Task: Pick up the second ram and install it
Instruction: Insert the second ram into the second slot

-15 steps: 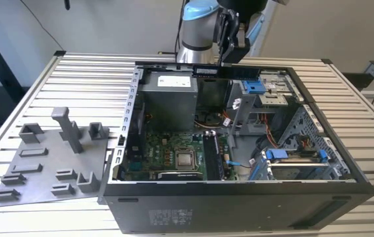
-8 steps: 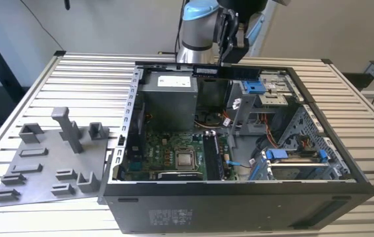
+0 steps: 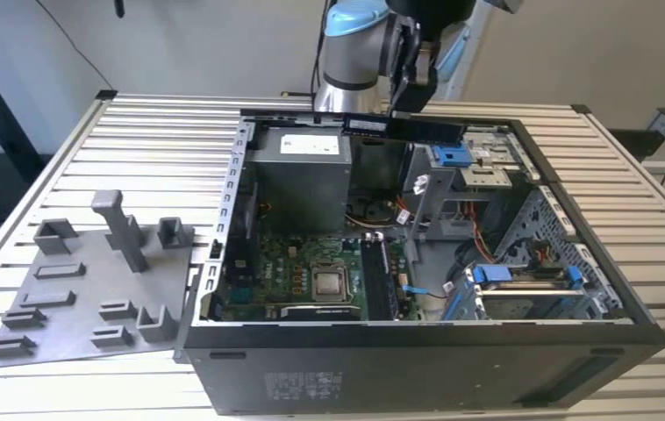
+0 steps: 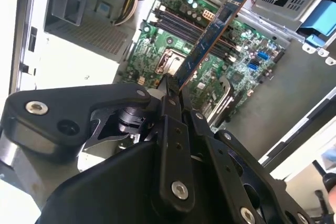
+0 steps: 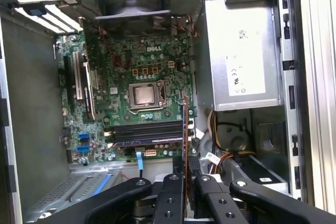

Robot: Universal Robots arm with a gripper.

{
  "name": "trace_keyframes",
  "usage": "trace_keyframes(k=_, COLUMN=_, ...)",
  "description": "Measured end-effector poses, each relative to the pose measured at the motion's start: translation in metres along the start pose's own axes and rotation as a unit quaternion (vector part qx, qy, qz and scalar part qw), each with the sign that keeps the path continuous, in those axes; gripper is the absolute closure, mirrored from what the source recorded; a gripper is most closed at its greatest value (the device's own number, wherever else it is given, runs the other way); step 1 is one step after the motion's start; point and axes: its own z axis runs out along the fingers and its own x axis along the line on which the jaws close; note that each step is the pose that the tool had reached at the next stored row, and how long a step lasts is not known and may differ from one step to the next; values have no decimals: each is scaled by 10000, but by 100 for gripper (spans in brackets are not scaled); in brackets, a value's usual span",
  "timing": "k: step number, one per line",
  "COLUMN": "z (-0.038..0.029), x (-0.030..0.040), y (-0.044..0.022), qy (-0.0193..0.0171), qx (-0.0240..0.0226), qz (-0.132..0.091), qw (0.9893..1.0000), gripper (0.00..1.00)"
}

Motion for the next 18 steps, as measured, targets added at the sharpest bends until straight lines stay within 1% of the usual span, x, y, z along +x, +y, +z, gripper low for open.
trace_keyframes(k=5, z=5, x=0, y=0, qy=-13, qx=1, qz=286, qw=9996, gripper=85)
trace_keyframes(k=7, z=7, x=0, y=0, qy=-18, qx=1, qz=403, qw=9992, gripper=85)
trace_keyframes(k=9, z=9, x=0, y=0, qy=-24, qx=1, qz=543, qw=9985, gripper=85)
trace_keyframes(k=11, z=11, x=0, y=-1, qy=-30, qx=1, qz=685, qw=9976, gripper=85)
trace_keyframes(k=13, z=13, x=0, y=-1, qy=-36, qx=1, qz=829, qw=9966, gripper=85)
trace_keyframes(k=16, z=16, x=0, y=-1, qy=-45, qx=2, qz=1045, qw=9945, gripper=85)
trace_keyframes(k=18, z=19, x=0, y=-1, qy=-52, qx=2, qz=1191, qw=9929, gripper=85)
